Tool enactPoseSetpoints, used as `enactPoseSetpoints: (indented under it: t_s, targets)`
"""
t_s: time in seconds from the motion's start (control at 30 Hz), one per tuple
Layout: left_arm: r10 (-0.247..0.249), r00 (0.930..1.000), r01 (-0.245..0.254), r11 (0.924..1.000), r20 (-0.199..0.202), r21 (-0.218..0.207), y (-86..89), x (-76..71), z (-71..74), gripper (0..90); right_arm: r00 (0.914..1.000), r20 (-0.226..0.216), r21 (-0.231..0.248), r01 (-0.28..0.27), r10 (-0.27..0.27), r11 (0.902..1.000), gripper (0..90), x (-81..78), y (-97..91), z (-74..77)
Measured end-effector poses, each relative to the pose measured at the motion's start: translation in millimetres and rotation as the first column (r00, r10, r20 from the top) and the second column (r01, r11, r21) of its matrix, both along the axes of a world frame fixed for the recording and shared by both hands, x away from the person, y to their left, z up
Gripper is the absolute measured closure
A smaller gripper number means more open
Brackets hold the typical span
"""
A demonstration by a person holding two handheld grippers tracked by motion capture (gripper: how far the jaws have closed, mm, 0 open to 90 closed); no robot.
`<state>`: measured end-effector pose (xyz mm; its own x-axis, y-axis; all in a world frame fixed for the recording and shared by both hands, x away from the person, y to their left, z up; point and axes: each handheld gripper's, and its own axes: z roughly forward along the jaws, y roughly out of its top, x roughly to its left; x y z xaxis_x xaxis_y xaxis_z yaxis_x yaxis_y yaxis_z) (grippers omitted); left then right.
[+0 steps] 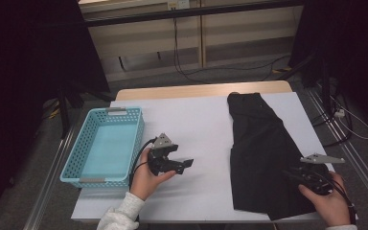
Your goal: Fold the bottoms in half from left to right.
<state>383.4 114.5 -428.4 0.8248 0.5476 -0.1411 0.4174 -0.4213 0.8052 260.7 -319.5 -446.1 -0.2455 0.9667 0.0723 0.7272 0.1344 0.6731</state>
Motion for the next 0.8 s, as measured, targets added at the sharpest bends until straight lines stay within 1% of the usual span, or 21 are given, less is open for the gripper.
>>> enactPoseSetpoints:
  t_s: [0.07, 0.13, 0.17, 0.2, 0.23, 0.33, 0.37, 0.4, 0.5, 0.63, 0.7, 0.73, 0.8]
  targets:
    - [-0.001, 1.0, 0.001, 1.0, -0.001, 0.002, 0.5, 0.5, -0.6, 16.0, 0.9999, -0.006, 0.006, -0.011, 0.011, 0.9999, 67.1, 0.4, 1.6, -0.5]
    - [-0.003, 1.0, 0.003, 1.0, 0.001, 0.007, 0.7, 0.6, -0.6, 16.0, 0.9999, -0.01, 0.008, -0.009, 0.009, 0.9999, 68.6, 0.5, 2.1, -0.4]
    - [-0.003, 1.0, 0.003, 0.9999, 0.001, 0.01, 0.5, 0.6, -0.7, 16.0, 0.9999, -0.011, 0.009, -0.01, 0.01, 0.9999, 72.4, 0.8, 2.3, -0.6]
    - [-0.003, 1.0, 0.003, 1.0, -0.002, 0.008, 0.0, 0.4, -0.8, 16.0, 0.9999, -0.011, 0.009, -0.01, 0.01, 0.9999, 72.4, 0.8, 2.3, -0.6]
    - [-0.007, 1.0, 0.007, 0.9999, 0.001, 0.012, -0.9, 0.2, -0.6, 16.0, 0.9998, -0.013, 0.013, -0.017, 0.017, 0.9998, 76.6, 1.1, 2.8, -0.7]
    - [-0.012, 0.9999, 0.012, 0.9998, 0.0, 0.015, -1.6, -0.1, -0.4, 16.0, 0.9996, -0.02, 0.024, -0.022, 0.022, 0.9995, 82.9, 1.4, 1.7, -0.1]
    - [-0.012, 0.9999, 0.012, 0.9999, 0.0, 0.012, -2.1, -0.3, -0.5, 16.0, 0.9996, -0.02, 0.024, -0.022, 0.022, 0.9995, 82.9, 1.4, 1.7, -0.1]
    - [-0.012, 0.9999, 0.012, 0.9998, -0.002, 0.013, -2.3, -0.4, -0.8, 16.0, 0.9995, -0.022, 0.035, -0.021, 0.022, 0.9992, 85.9, 1.5, -0.1, 0.6]
    - [-0.013, 0.9999, 0.013, 0.9998, -0.003, 0.013, -2.1, 0.0, -1.2, 16.0, 0.9995, -0.011, 0.046, -0.029, 0.03, 0.9985, 90.0, 0.4, -1.4, 4.8]
    - [-0.013, 0.9999, 0.013, 0.9998, -0.005, 0.014, -1.9, 0.1, -1.2, 16.0, 0.9991, -0.011, 0.055, -0.041, 0.042, 0.9976, 90.0, 0.2, -1.3, 5.8]
    - [-0.013, 0.9999, 0.013, 0.9998, -0.004, 0.014, -1.8, 0.1, -1.0, 16.0, 0.9992, -0.013, 0.06, -0.036, 0.037, 0.9975, 90.0, 0.2, -1.3, 4.8]
    - [-0.013, 0.9999, 0.013, 0.9998, -0.004, 0.013, -2.0, 0.1, -1.2, 16.0, 0.9989, -0.019, 0.062, -0.042, 0.043, 0.9972, 89.9, 0.3, -0.7, 4.1]
    - [-0.016, 0.9999, 0.016, 0.9997, -0.005, 0.018, -2.2, 0.1, -1.6, 16.0, 0.9984, -0.021, 0.061, -0.051, 0.053, 0.9968, 88.2, 0.8, 1.2, 2.0]
